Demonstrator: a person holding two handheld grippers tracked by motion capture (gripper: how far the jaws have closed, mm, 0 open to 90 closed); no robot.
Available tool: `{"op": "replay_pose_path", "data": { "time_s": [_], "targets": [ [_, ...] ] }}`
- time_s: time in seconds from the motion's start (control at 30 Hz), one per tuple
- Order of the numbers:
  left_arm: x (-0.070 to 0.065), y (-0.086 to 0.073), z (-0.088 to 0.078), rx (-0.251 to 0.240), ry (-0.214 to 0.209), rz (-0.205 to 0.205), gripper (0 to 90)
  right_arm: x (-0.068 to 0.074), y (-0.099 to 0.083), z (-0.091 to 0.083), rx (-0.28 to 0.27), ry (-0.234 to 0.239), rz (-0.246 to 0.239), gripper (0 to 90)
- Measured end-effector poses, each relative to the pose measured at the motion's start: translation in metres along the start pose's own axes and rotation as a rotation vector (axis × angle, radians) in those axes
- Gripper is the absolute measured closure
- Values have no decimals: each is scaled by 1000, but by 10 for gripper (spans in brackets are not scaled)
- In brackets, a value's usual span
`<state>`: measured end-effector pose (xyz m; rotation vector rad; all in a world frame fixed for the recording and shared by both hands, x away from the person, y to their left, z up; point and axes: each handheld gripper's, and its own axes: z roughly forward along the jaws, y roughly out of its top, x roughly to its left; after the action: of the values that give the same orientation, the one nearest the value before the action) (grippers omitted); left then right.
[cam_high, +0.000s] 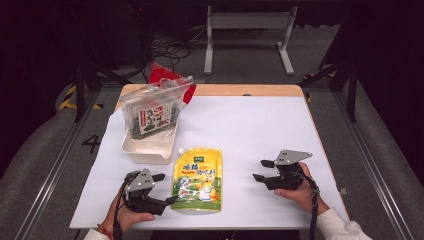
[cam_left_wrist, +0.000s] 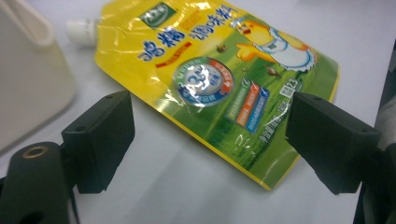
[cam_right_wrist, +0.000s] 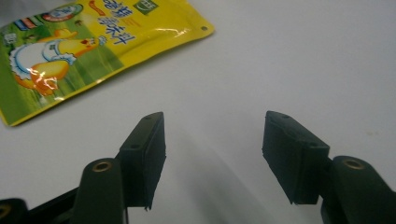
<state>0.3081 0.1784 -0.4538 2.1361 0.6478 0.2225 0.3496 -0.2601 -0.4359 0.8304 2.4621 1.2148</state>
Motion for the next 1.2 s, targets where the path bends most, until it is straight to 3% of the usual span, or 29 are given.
{"op": "replay_pose_path", "data": {
  "time_s": [0.17, 0.4, 0.53, 0.63, 0.7, 0.73, 0.87, 0.97, 1.2],
  "targets": [
    [0, 1, 6, 19, -1, -8, 145, 7, 7, 7, 2, 12, -9, 368],
    [7, -1, 6, 8, -2, -66, 115, 18, 14, 19, 13, 38, -23, 315],
    [10, -2, 12, 33, -32, -104, 110, 26, 17, 31, 38, 51, -40, 292],
    [11, -1, 15, 41, -40, -109, 105, 30, 19, 35, 48, 61, -53, 292],
    [13, 0, 19, 63, -22, -120, 104, 32, 20, 40, 52, 71, -52, 295],
    [14, 0, 20, 61, -34, -128, 96, 34, 21, 44, 55, 77, -51, 297],
    [18, 1, 22, 61, -15, -144, 86, 42, 26, 56, 75, 93, -68, 300],
    [21, -1, 24, 68, -24, -181, 69, 47, 29, 63, 84, 92, -77, 299],
    [21, 1, 25, 85, -27, -172, 56, 49, 33, 79, 97, 107, -43, 270]
  ]
}}
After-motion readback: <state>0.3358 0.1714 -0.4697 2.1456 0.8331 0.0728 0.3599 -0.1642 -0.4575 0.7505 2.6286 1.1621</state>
